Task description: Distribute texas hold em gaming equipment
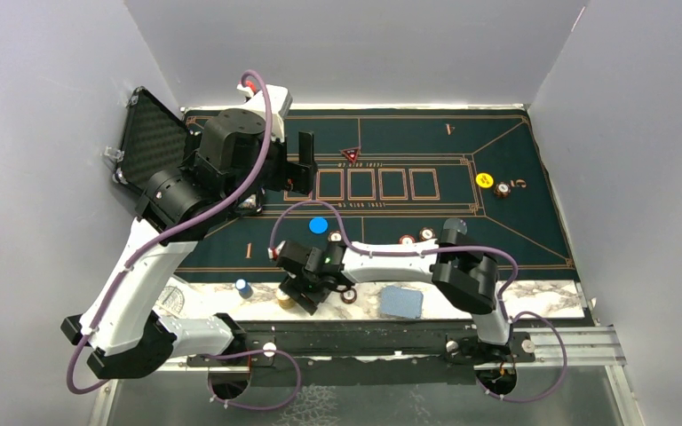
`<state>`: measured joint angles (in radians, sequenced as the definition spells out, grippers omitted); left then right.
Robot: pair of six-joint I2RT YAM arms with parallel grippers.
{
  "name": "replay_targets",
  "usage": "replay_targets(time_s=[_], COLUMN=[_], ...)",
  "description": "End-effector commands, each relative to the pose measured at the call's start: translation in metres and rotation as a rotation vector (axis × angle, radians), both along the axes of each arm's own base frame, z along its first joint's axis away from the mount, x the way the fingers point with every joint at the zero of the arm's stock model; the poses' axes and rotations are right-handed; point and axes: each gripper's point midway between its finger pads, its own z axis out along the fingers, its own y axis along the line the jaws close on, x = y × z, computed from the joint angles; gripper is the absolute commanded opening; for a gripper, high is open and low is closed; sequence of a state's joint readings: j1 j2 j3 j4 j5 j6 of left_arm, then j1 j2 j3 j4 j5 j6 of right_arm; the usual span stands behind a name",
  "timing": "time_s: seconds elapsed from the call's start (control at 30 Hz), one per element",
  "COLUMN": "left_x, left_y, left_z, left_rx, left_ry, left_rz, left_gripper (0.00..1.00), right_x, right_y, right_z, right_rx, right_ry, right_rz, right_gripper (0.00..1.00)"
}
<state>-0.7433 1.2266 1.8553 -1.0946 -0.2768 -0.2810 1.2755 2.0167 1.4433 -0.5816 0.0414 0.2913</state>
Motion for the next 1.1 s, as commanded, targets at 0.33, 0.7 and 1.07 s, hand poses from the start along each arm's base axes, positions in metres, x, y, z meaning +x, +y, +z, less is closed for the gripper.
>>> replay_targets(time_s=[0.33, 0.7, 1.07], left_x=[-0.003, -0.003, 0.0], left_y=[0.005, 0.006, 0.002], left_z=[0.0, 0.001, 0.0], left_rx=[0.008, 0.005, 0.016], left_ry=[-0.016, -0.018, -0.017], left_rz=[-0.001, 0.004, -0.006], left_gripper=[0.99, 0.99, 0.99], right_x=[0.005, 0.011, 0.012], right_y=[0.002, 0.001, 0.006], right_z=[-0.009, 0.023, 0.03], right_rx=[-0.033, 0.006, 0.02], right_ry=[-0.019, -0.06, -0.053], right_rz=[-0.011, -0.038, -0.038], right_gripper=[0.53, 0.38, 0.37])
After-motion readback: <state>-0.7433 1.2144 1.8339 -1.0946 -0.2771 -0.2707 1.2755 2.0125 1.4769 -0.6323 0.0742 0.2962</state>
